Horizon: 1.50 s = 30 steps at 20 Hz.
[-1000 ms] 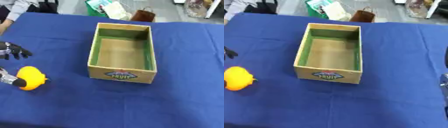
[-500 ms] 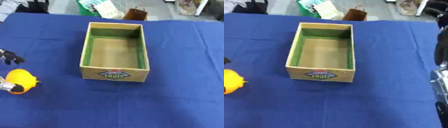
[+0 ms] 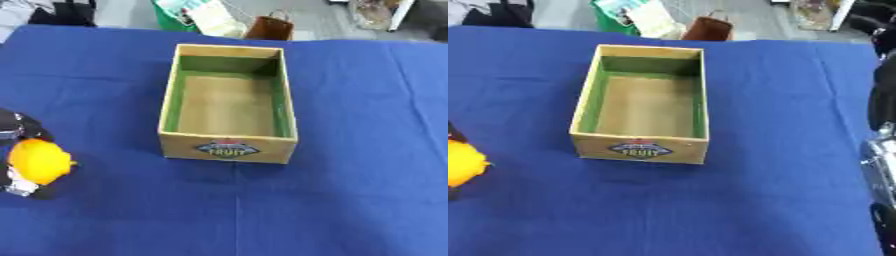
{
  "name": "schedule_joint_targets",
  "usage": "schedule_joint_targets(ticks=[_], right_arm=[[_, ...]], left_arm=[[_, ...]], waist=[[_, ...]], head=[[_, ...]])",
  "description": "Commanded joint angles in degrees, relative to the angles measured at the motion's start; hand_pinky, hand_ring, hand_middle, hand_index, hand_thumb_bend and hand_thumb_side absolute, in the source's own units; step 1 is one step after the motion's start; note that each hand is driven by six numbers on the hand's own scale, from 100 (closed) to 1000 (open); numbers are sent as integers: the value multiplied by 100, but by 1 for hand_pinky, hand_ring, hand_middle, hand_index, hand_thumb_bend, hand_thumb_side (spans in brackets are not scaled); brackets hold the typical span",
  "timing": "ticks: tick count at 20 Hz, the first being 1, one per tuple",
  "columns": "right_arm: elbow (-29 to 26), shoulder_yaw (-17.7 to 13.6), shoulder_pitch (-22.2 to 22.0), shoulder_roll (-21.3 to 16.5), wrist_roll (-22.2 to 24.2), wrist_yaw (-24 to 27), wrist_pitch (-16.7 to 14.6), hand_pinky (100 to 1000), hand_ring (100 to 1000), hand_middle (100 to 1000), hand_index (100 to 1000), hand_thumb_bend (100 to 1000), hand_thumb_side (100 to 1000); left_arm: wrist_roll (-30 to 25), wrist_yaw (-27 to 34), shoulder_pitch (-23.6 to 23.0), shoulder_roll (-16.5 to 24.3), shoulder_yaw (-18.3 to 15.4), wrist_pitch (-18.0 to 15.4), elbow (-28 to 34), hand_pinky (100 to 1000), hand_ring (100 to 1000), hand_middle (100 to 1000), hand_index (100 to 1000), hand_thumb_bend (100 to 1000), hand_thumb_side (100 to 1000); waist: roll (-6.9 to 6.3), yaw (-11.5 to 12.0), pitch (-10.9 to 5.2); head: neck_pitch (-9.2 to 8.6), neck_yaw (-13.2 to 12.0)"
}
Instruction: Pick up objects on the table and place them in the box.
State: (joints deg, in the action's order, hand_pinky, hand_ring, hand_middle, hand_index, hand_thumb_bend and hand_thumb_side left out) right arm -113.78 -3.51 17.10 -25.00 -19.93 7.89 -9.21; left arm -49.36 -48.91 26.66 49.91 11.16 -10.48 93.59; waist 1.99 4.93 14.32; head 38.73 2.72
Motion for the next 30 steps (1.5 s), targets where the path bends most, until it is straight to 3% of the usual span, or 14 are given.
schedule_joint_targets(ticks=[1, 8, 9, 13, 15, 16, 17, 18, 19, 21, 25, 30], right_arm=[[-81, -25, 39, -88, 10, 5, 5, 755, 735, 679, 789, 100, 1000], [-81, -21, 42, -83, 21, 12, 0, 755, 735, 679, 789, 100, 1000], [-81, -20, 40, -82, 24, 12, 2, 756, 736, 679, 789, 100, 1000], [-81, -18, 40, -78, 29, 13, 5, 756, 736, 679, 790, 100, 1000], [-81, -20, 36, -76, 30, 12, 6, 756, 736, 679, 790, 100, 1000], [-81, -22, 34, -75, 29, 11, 6, 756, 736, 679, 790, 100, 1000], [-81, -22, 34, -74, 28, 11, 5, 757, 736, 679, 790, 100, 1000], [-81, -22, 34, -73, 28, 11, 5, 757, 736, 679, 790, 100, 1000], [-81, -22, 35, -73, 28, 11, 4, 757, 737, 679, 790, 100, 1000], [-81, -22, 37, -73, 28, 13, 2, 757, 737, 679, 790, 100, 1000], [-81, -25, 35, -74, 26, 16, 0, 757, 737, 679, 790, 100, 1000], [-81, -32, 27, -73, 19, 20, -3, 757, 737, 679, 791, 100, 1000]], left_arm=[[-7, -241, 87, 195, -22, -61, -28, 651, 771, 795, 899, 813, 821], [29, -833, 64, 168, 16, -173, -63, 612, 744, 760, 881, 724, 798], [66, -908, 65, 146, 22, -180, -70, 597, 730, 745, 868, 610, 783], [228, -1025, 77, 96, 27, -144, -134, 566, 697, 715, 846, 368, 696], [320, -1029, 80, 77, 16, -86, -161, 539, 673, 695, 827, 110, 606], [377, -1026, 80, 69, 11, -46, -168, 526, 663, 689, 827, 110, 606], [437, -1014, 80, 61, 12, -12, -173, 512, 651, 680, 813, 100, 469], [495, -993, 79, 54, 14, 22, -177, 509, 648, 679, 812, 100, 452], [547, -969, 80, 48, 19, 46, -178, 487, 628, 664, 799, 100, 307], [635, -906, 81, 37, 28, 68, -174, 466, 612, 650, 787, 100, 280], [845, -802, 94, 35, -5, 120, -110, 400, 543, 598, 748, 100, 342], [1237, -784, 188, 42, -187, 451, 169, 303, 467, 503, 666, 100, 364]], waist=[[-16, -7, -76], [-12, -11, -69], [-12, -11, -67], [-16, -17, -57], [-17, -24, -53], [-18, -27, -51], [-19, -30, -49], [-20, -33, -48], [-21, -35, -46], [-22, -38, -44], [-22, -37, -44], [-18, -23, -52]], head=[[-45, -18], [-53, -40], [-51, -43], [-51, -46], [-52, -39], [-53, -35], [-53, -32], [-53, -29], [-52, -28], [-52, -24], [-70, 23], [-145, 158]])
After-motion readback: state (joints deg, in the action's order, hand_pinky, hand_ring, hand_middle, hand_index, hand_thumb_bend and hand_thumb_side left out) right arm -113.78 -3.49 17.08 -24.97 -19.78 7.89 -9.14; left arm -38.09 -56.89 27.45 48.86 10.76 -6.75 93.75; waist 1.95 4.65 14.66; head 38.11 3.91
